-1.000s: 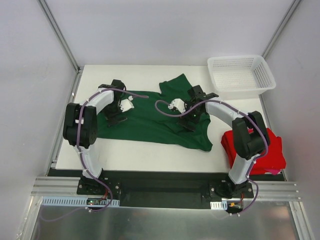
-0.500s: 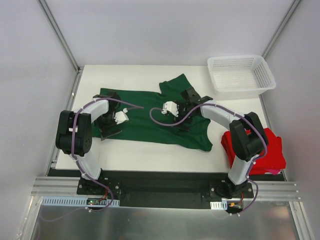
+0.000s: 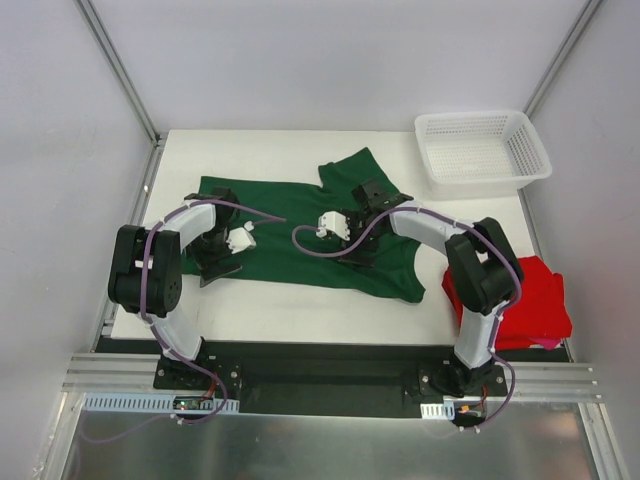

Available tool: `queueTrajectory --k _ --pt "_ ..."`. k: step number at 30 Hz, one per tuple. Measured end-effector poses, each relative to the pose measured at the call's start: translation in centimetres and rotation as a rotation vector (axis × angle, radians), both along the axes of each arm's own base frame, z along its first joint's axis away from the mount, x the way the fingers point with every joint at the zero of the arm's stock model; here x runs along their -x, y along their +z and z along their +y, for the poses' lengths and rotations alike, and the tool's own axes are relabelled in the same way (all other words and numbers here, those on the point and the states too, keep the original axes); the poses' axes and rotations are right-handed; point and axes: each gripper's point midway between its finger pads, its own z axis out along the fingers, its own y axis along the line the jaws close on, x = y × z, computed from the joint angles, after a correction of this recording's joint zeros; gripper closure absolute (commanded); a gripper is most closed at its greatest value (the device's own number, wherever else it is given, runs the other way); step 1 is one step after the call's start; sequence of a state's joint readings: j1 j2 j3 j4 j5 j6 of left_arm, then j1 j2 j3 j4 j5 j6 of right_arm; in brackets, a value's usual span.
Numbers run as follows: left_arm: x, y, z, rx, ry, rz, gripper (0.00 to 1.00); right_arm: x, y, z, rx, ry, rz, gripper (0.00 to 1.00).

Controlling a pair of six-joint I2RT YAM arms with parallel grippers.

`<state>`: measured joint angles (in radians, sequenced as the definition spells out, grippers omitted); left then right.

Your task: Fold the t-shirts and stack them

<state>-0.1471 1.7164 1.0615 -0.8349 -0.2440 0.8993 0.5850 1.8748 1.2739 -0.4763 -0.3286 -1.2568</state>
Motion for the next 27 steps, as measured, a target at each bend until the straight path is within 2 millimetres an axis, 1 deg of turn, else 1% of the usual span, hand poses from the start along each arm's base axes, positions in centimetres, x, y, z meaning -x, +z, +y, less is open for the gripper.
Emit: queueTrajectory --k 7,17,19,27 --pt "0.0 0.0 0.0 0.0 0.0 0.001 0.01 0.3 0.7 -0.1 0.017 0.025 0.02 0.04" --pt "0.0 0.0 0.0 0.0 0.004 0.0 0.01 0.8 -0.1 -0.4 0.056 0.057 0.047 0.04" --pt "0.0 0.0 0.0 0.0 0.005 0.0 0.01 0.6 -0.2 -0.2 0.059 0.059 0.034 0.04" --pt "0.1 0.0 0.0 -0.001 0.018 -0.003 0.01 -1.7 -0.1 0.9 0.061 0.023 -0.092 0.04"
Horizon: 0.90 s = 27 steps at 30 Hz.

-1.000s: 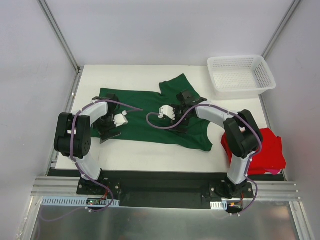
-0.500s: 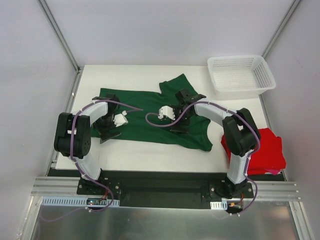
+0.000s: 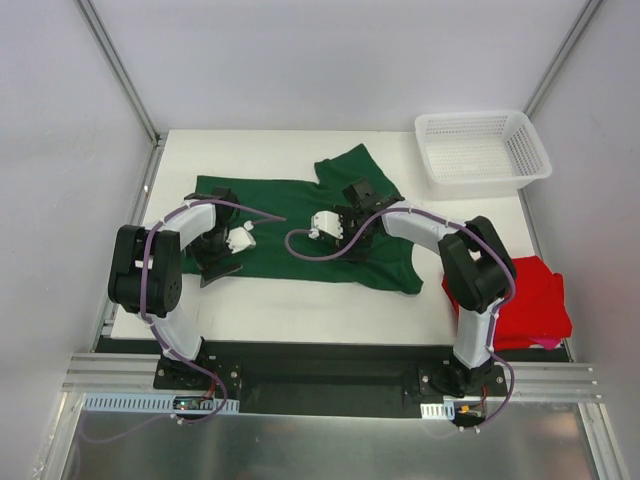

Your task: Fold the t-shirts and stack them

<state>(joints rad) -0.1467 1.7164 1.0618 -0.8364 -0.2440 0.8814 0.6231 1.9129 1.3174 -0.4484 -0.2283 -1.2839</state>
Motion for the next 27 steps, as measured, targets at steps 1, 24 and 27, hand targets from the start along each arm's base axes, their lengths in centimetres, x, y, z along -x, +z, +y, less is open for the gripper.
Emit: queueTrajectory --k 1,24,27 --pt "0.0 0.0 0.0 0.0 0.0 0.0 0.01 -0.4 0.1 0.0 0.001 -0.007 -0.019 0.04" --pt "-1.6 -0.6 -0.8 0.008 0.02 0.007 0.01 -4.1 2.6 0.2 -0.002 -0.117 -0.172 0.04" --pt "-1.7 -0.7 -1.0 0.015 0.019 0.009 0.01 -4.2 2.7 0.2 -0.005 -0.127 -0.17 0.04"
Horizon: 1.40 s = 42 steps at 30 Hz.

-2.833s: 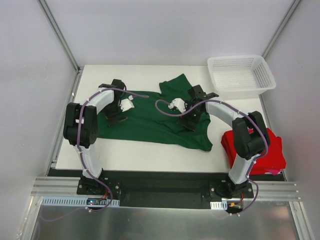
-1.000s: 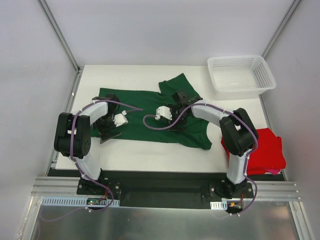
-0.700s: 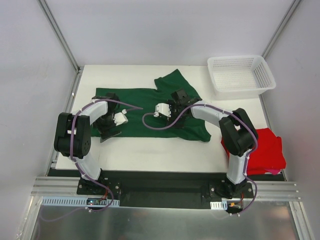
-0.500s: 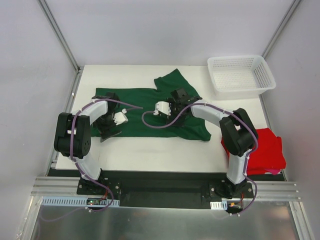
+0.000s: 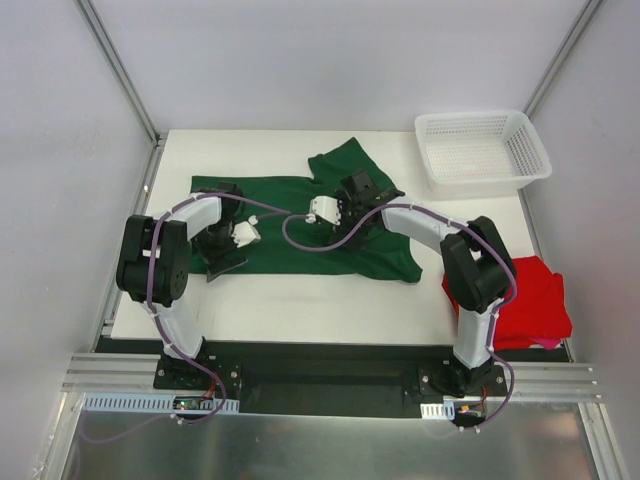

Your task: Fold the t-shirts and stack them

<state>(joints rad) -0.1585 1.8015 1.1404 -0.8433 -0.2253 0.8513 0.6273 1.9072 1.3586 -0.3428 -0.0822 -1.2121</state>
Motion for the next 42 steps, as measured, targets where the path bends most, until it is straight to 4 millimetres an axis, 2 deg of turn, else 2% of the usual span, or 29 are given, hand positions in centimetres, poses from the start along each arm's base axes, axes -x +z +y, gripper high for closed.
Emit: queueTrajectory --k 6,15,19,23,26,28,36,38,42 --pt "-0.2 -0.1 -0.2 0.008 0.0 0.0 0.01 0.4 0.6 0.6 -0.019 -0.003 0.05 0.04" --pt "-0.2 -0.1 -0.2 0.008 -0.001 0.0 0.01 3.6 -1.7 -0.2 -0.003 0.007 0.175 0.04" --pt "-0.2 -0.1 -0.2 0.008 -0.001 0.0 0.01 3.9 -1.9 -0.2 -0.006 0.0 0.191 0.01" --pt "-0.2 -0.1 -0.2 0.008 -0.001 0.0 0.01 3.9 -1.8 0.0 -0.017 -0.012 0.191 0.28" --pt "-0.2 -0.1 -0.1 0.007 -0.001 0.0 0.01 3.9 -1.9 0.0 -0.02 -0.015 0.197 0.68" --pt "-0.2 -0.1 -0.1 0.007 -0.001 0.0 0.01 3.9 -1.9 0.2 -0.022 -0.016 0.206 0.8" --pt "-0.2 -0.1 -0.1 0.007 -0.001 -0.001 0.01 4.1 -2.2 0.6 -0.02 -0.014 0.242 0.85" --pt "-0.2 -0.1 -0.1 0.007 -0.001 0.0 0.01 4.4 -2.2 0.6 -0.015 -0.01 0.258 0.97" --pt "-0.2 -0.1 -0.1 0.007 -0.001 0.001 0.01 4.9 -2.1 0.6 -0.007 -0.002 0.276 0.99"
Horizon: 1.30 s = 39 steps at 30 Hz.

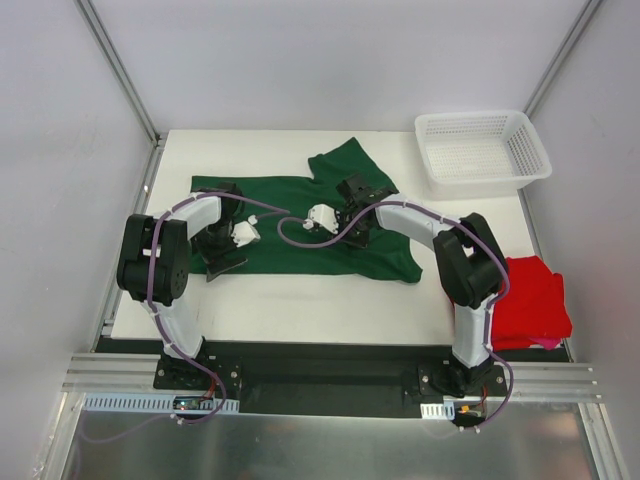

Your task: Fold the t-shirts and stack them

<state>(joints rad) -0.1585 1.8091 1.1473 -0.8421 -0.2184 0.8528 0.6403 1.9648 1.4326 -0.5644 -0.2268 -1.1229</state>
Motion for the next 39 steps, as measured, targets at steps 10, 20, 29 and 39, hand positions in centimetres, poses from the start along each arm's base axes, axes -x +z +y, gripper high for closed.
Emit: queueTrajectory --k 10,20,29,39 --pt "0.0 -0.1 0.0 0.0 0.0 0.004 0.01 -1.0 2.0 0.8 -0.017 0.004 -0.027 0.99" --pt "0.0 -0.1 0.0 0.0 0.001 0.004 0.01 -2.5 3.8 2.7 -0.054 0.025 -0.079 0.99" --pt "0.0 -0.1 0.0 0.0 0.001 0.004 0.01 -2.3 2.4 3.5 -0.038 0.062 -0.075 0.99" --pt "0.0 -0.1 0.0 0.0 0.003 0.004 0.01 -4.3 3.0 3.9 -0.04 0.056 -0.168 0.99"
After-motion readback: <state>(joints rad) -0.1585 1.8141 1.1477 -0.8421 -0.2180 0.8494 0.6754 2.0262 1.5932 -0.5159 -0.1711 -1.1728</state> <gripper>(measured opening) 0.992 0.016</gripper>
